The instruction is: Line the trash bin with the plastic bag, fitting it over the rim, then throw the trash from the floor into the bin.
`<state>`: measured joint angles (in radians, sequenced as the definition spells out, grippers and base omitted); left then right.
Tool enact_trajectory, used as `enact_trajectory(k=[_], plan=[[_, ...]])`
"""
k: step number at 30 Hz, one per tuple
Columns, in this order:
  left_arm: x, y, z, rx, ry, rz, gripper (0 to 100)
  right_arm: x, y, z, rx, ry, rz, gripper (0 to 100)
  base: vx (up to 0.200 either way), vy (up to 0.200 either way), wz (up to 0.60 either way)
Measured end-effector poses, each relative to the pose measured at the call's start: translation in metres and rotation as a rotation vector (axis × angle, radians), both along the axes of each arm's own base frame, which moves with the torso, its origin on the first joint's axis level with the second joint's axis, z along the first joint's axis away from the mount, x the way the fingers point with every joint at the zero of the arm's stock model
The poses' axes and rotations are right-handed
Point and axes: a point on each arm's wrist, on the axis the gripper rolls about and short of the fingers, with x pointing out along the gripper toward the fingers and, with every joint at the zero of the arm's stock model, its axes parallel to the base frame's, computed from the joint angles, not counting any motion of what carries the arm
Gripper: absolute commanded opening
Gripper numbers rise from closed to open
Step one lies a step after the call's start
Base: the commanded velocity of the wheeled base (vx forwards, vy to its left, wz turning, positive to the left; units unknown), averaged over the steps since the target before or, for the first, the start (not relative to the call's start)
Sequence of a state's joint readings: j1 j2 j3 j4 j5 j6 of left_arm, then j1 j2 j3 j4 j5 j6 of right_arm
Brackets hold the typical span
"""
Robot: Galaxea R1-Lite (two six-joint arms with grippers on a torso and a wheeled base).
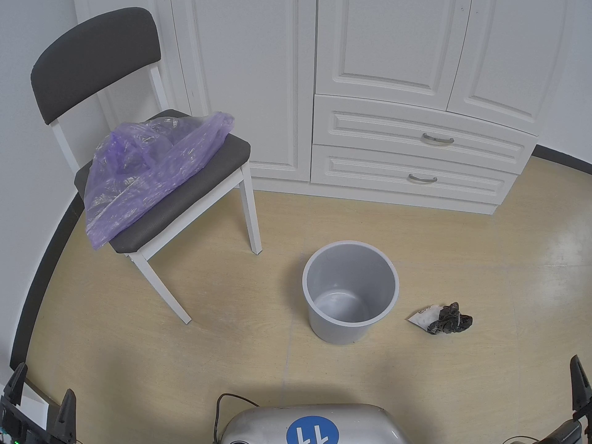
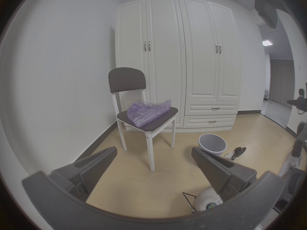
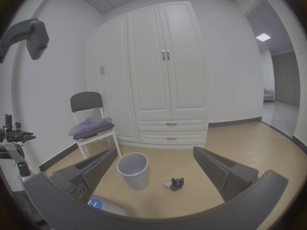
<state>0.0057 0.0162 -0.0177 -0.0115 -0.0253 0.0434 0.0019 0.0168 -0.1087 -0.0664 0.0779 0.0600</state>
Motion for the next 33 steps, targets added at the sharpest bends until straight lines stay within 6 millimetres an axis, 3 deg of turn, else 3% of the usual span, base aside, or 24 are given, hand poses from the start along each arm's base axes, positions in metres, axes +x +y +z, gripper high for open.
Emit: enact_trajectory(k=[5,12,23,27,33], plan=[[0.000,0.000,0.000,0.001,0.000,0.000,100,-0.002,0.001,0.017,-0.030,0.006,0.043,100,0.000,0.000,0.00],[0.000,0.000,0.000,0.001,0.000,0.000,100,0.010,0.000,0.037,0.005,0.085,0.079,100,0.000,0.000,0.00],[0.000,0.000,0.002,-0.031,-0.020,-0.003,100,0.024,0.001,0.044,-0.058,0.154,0.095,100,0.000,0.000,0.00],[-0.005,0.000,0.020,-0.146,-0.103,-0.038,100,0.026,0.001,0.046,-0.059,0.158,0.098,100,0.000,0.000,0.00],[-0.011,0.000,0.071,-0.144,-0.178,-0.105,100,0.033,0.001,0.053,-0.058,0.146,0.102,100,0.000,0.000,0.00]])
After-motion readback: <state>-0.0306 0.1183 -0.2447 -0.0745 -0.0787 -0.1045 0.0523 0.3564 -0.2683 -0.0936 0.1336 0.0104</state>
